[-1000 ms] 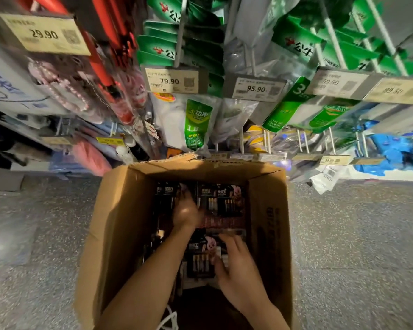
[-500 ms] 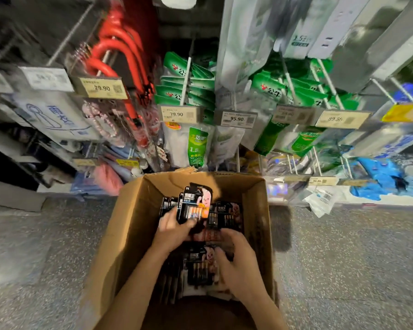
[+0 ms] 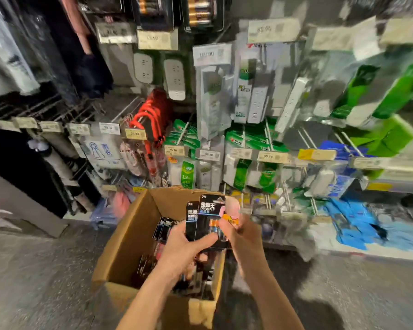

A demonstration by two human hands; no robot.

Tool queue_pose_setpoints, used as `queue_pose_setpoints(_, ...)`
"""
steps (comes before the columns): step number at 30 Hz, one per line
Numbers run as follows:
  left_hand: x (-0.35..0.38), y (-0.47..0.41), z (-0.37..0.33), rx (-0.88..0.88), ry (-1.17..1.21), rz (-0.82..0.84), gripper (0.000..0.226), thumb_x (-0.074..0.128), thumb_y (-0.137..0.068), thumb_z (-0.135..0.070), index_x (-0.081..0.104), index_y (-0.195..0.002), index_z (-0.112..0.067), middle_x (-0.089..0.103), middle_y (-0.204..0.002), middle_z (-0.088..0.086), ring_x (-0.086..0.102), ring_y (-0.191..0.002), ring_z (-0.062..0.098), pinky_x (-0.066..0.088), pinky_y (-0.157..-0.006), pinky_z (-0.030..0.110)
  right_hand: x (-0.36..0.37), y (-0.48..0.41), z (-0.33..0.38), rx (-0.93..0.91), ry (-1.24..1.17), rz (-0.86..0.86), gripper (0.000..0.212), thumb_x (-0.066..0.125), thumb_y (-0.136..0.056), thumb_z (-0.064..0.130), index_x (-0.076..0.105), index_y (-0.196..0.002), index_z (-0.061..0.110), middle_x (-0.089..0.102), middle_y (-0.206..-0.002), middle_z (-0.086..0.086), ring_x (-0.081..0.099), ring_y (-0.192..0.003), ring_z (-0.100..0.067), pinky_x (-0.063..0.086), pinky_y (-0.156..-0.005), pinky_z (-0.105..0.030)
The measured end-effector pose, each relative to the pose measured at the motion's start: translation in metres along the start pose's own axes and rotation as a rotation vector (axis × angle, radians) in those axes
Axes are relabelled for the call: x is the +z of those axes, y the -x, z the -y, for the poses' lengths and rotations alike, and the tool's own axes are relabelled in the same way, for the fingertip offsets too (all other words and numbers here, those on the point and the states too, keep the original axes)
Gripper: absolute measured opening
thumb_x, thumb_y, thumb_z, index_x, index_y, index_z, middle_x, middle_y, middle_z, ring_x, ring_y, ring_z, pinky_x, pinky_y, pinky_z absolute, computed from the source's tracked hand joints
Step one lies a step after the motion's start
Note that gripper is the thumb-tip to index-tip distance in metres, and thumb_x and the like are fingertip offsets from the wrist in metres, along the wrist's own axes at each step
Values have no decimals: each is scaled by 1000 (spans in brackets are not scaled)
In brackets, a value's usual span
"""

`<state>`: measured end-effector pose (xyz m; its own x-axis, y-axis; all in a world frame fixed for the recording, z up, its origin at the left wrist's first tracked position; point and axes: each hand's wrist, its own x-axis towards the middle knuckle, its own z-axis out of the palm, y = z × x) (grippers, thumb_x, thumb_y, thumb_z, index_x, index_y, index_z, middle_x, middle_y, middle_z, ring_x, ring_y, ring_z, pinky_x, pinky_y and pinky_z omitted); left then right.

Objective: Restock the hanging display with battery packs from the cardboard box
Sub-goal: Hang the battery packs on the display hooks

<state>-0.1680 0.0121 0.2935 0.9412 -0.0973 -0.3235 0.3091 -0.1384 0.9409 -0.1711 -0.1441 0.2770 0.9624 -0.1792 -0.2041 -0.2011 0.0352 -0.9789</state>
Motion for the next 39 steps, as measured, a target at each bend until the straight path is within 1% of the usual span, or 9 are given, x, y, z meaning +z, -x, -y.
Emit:
queue_pose_setpoints(5,60,39,-28,83,19,11,25,75,-90,-32,73,-112,-21,78,-107,-2,74,-103,18,59,-87,37,-75,40,26,-103,-133,-55,19,69,-92,22,69,-107,10,75,-102,-16,68,-100,-43,52,-94,-62)
queue_pose_setpoints(11,124,70,-85,216,81,21,20,70,-93,-23,72,-109,-13,80,-100,0,75,-96,21,56,-74,25,-163,71,79,-183,-332,-174,19,65,-95,4,65,-110,16,77,-107,0,71,-106,-19,51,-102,-41)
queue_pose_setpoints(13,139,76,-112,276,80,42,19,69,-93,-24,71,-109,-14,80,-95,-2,75,-93,21,56,-74,26,-192,74,100,-228,-331,-211,16,65,-96,7,64,-105,21,77,-102,5,72,-100,-12,52,-97,-36)
queue_pose_setpoints(16,155,79,-155,395,116,56,8,64,-96,-12,70,-101,-14,78,-78,-12,73,-70,0,50,-58,10,-227,70,133,-319,-294,-311,14,67,-96,10,66,-104,22,77,-107,-1,73,-98,-15,57,-88,-39)
queue_pose_setpoints(19,167,80,-198,436,219,77,8,64,-95,-12,70,-99,-9,77,-76,-1,67,-54,8,47,-44,18,-252,65,170,-361,-321,-313,22,67,-97,16,64,-118,21,72,-118,-8,71,-106,-27,62,-73,-50)
queue_pose_setpoints(21,170,74,-223,463,255,91,17,69,-92,-20,71,-103,-8,77,-86,8,63,-57,13,41,-42,24,-263,63,195,-384,-318,-293,25,66,-98,23,62,-122,21,68,-121,-7,68,-109,-29,61,-56,-43)
queue_pose_setpoints(30,184,20,-326,547,224,166,23,70,-92,-30,75,-109,-15,78,-104,9,71,-86,21,48,-66,35,-285,9,275,-478,-194,-241,20,67,-96,15,63,-115,21,73,-114,-5,70,-105,-28,62,-57,-41)
queue_pose_setpoints(34,181,-15,-375,558,286,240,24,68,-92,-28,76,-107,-11,78,-109,10,74,-102,26,53,-94,43,-286,-34,307,-515,-161,-224,21,69,-94,11,64,-111,22,76,-107,-4,74,-99,-28,62,-57,-41)
queue_pose_setpoints(39,170,-63,-443,579,340,313,28,65,-93,-23,72,-113,-6,77,-109,10,74,-97,20,53,-83,31,-273,-93,344,-548,-130,-193,26,70,-93,8,64,-113,24,76,-108,-3,73,-102,-28,63,-58,-42)
